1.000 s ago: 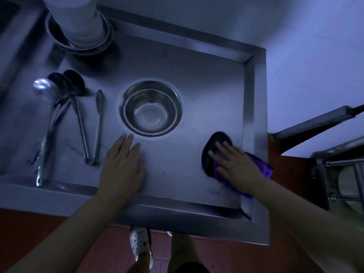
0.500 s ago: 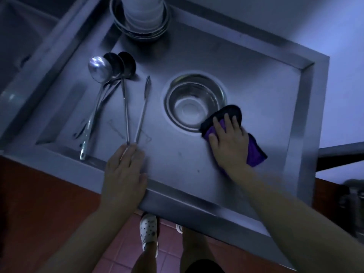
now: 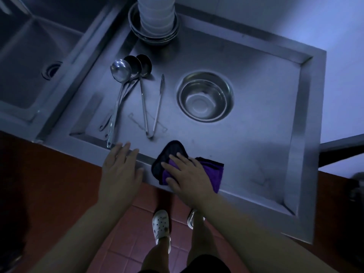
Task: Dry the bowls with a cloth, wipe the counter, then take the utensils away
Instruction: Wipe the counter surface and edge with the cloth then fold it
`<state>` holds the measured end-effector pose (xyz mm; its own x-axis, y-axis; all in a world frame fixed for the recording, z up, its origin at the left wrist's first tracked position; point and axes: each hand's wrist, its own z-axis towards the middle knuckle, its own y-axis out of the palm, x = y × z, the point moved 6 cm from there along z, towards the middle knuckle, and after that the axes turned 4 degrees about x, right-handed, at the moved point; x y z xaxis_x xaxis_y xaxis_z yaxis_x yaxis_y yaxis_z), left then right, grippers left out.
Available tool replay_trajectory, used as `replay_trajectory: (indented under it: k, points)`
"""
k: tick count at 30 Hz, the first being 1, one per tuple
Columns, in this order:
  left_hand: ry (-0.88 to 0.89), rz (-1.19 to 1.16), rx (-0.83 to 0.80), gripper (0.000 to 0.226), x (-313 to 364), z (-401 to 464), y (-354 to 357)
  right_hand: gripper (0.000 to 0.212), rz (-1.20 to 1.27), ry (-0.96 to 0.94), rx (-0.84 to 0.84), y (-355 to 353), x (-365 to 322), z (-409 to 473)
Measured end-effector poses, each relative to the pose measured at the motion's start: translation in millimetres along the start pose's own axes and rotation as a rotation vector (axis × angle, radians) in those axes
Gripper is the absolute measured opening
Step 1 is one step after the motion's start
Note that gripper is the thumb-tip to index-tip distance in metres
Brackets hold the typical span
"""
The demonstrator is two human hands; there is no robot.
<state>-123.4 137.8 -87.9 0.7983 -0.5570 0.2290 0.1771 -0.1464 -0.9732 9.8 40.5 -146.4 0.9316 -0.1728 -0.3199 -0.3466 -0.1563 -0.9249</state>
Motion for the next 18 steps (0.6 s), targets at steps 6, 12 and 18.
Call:
replay_trajectory:
  k: [6,12,18]
  points:
    - [0.11,-0.033,-0.03,0.05,25,-14,-1,0.047,-0.117,0.256,0.091,-26,70,-108]
    - [0.207,-0.062,-0.075,0.049,35,-28,8,0.052,-0.284,0.644,0.219,-43,149,-214]
    - [0.172,-0.074,-0.035,0.051,3,-32,5,0.05,-0.132,1.035,0.49,-30,110,-203]
